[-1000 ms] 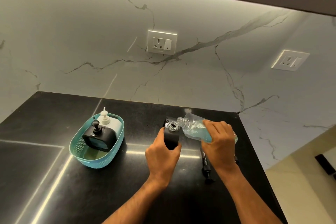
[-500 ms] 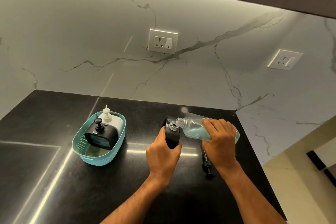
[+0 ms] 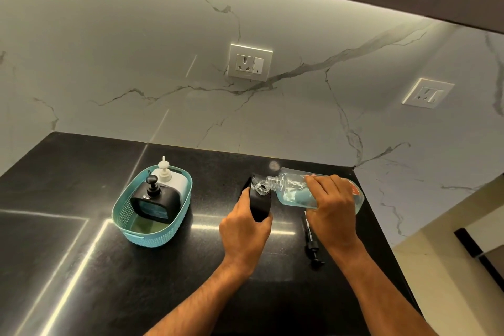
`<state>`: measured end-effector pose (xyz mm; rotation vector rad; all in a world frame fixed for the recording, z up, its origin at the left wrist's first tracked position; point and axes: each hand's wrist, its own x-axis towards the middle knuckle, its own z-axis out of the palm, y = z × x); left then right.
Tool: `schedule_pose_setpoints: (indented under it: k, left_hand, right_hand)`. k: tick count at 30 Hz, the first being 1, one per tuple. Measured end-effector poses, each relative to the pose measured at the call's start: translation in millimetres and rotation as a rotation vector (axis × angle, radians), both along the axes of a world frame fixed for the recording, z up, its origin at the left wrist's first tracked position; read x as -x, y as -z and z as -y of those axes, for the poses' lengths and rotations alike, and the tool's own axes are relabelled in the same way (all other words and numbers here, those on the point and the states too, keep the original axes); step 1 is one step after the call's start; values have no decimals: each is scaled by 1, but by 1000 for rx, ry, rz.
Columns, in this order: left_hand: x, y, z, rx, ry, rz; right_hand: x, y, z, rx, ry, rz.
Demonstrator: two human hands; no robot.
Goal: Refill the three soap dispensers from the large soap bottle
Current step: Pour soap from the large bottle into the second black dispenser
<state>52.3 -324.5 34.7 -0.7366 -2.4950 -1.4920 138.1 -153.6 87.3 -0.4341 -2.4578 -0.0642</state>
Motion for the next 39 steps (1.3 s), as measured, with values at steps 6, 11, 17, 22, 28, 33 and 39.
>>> schedule_pose_setpoints:
  k: [6, 11, 17, 22, 28, 33, 39]
  left_hand:
    - [3, 0, 2, -6, -9, -5]
    - [4, -1, 3, -10, -6, -1]
    - [4, -3, 3, -4, -8, -8]
    - [4, -4, 3, -1, -11, -11]
    - [3, -4, 3, 1, -6, -23]
    - [3, -3, 3, -1, -3, -20]
    - [2, -1, 4, -4, -5, -16]
  right_hand:
    - [5, -1, 0, -5, -11, -7]
    - [7, 0, -2, -5, -20, -1]
    - [9, 0, -2, -3, -20, -4]
    - [9, -2, -3, -8, -18, -4]
    - [8, -2, -4, -11, -29, -20]
    - [8, -2, -4, -15, -24, -16]
    - [8, -3, -1, -17, -29, -19]
